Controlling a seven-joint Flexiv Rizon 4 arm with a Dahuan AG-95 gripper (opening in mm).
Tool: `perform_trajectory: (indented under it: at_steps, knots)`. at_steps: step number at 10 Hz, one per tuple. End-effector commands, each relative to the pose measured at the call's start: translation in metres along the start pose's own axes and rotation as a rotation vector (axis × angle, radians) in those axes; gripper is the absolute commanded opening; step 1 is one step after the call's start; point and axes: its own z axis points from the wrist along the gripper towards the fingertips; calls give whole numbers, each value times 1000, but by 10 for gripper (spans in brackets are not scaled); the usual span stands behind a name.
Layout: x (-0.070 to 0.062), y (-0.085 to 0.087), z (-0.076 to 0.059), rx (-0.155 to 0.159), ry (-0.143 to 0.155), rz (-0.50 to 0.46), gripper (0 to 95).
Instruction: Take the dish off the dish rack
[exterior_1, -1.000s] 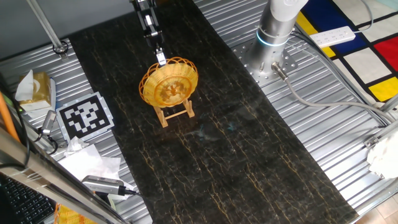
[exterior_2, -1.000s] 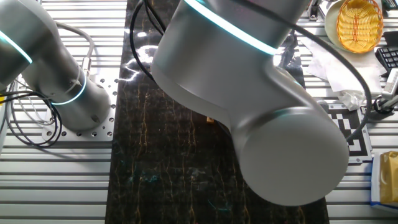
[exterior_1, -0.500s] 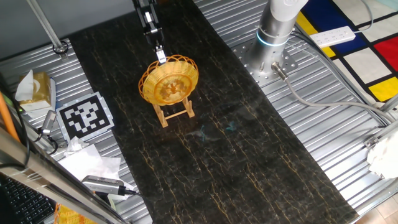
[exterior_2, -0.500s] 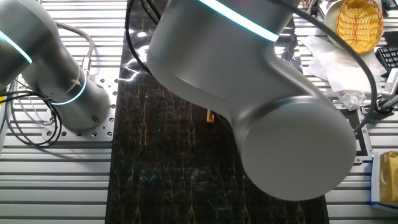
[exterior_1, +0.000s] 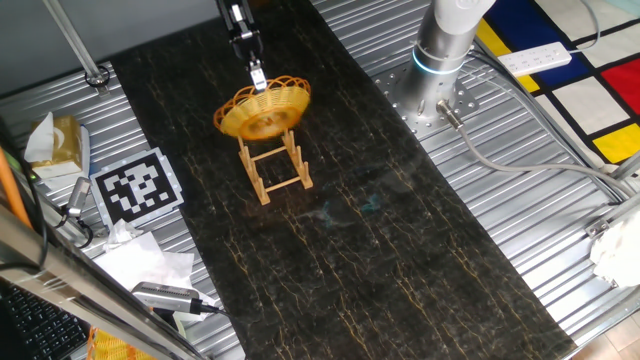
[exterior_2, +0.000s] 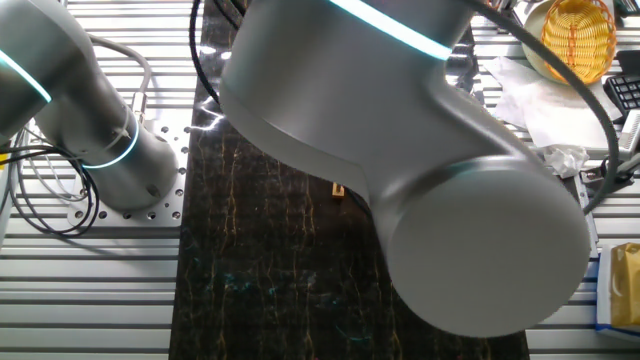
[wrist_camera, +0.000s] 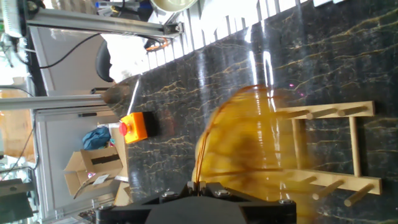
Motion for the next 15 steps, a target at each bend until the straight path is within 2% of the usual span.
perform_trajectory:
  at_steps: [1, 5, 6, 7, 8, 11, 12, 15]
  knots:
    - [1, 4, 1, 13, -2, 2, 0]
    - [9, 13, -3, 40, -2, -9, 0]
    - [12, 15, -3, 73, 0, -15, 0]
    - [16, 18, -2, 148, 4, -25, 0]
    - [17, 18, -2, 177, 7, -28, 0]
    - [21, 17, -8, 237, 7, -48, 0]
    - [24, 17, -12, 281, 12, -62, 0]
    - [30, 14, -20, 466, 45, -112, 0]
